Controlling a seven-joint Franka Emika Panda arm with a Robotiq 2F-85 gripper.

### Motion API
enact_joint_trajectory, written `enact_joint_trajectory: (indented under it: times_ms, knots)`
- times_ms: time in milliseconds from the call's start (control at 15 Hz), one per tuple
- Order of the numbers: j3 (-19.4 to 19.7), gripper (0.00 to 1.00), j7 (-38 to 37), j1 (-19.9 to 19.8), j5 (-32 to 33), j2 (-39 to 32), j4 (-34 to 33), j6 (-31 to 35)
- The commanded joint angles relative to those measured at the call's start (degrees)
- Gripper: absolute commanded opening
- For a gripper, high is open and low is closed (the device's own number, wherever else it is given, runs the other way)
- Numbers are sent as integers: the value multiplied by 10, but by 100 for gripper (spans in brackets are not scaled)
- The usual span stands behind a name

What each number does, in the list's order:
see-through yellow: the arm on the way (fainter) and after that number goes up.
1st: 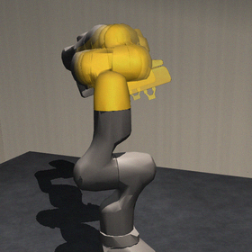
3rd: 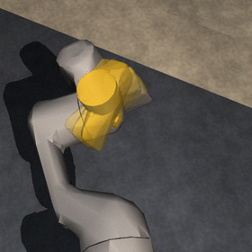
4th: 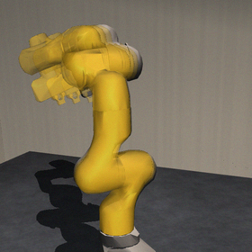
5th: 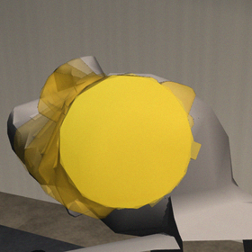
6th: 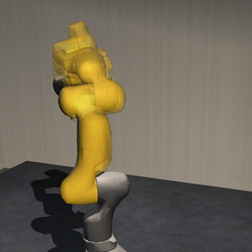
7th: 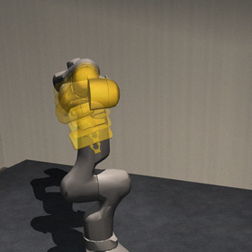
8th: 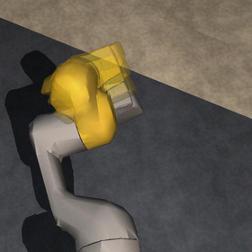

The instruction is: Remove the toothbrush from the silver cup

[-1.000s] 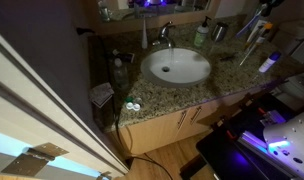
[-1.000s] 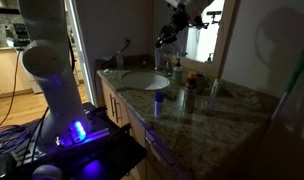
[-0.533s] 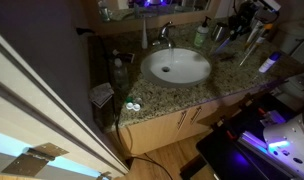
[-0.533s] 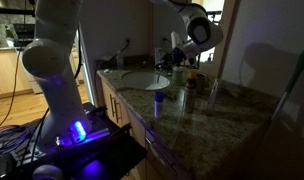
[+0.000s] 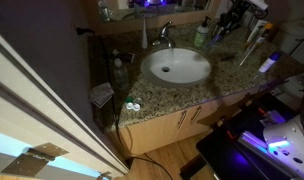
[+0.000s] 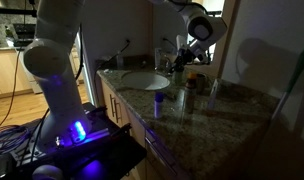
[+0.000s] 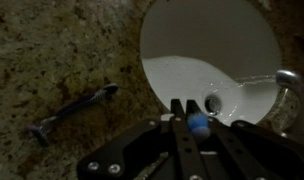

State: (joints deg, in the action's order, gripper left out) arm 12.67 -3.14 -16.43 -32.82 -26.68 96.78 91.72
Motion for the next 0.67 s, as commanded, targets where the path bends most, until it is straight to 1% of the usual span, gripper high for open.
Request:
enact_joint_trajectory:
  times_ms: [0,67,133,200,267,400,467,600]
  knots:
    - [2,3,-30,6,66,5,-1,21]
    - [3,4,-39,5,79,4,0,24]
    - [5,36,-51,4,92,1,0,24]
    - [6,35,-60,2,97,1,1,26]
    - [11,36,-73,0,102,4,3,35]
    - [19,49,-95,-1,116,13,7,56]
    - [25,58,-107,-1,124,20,9,70]
    - [36,72,-128,5,156,41,15,94]
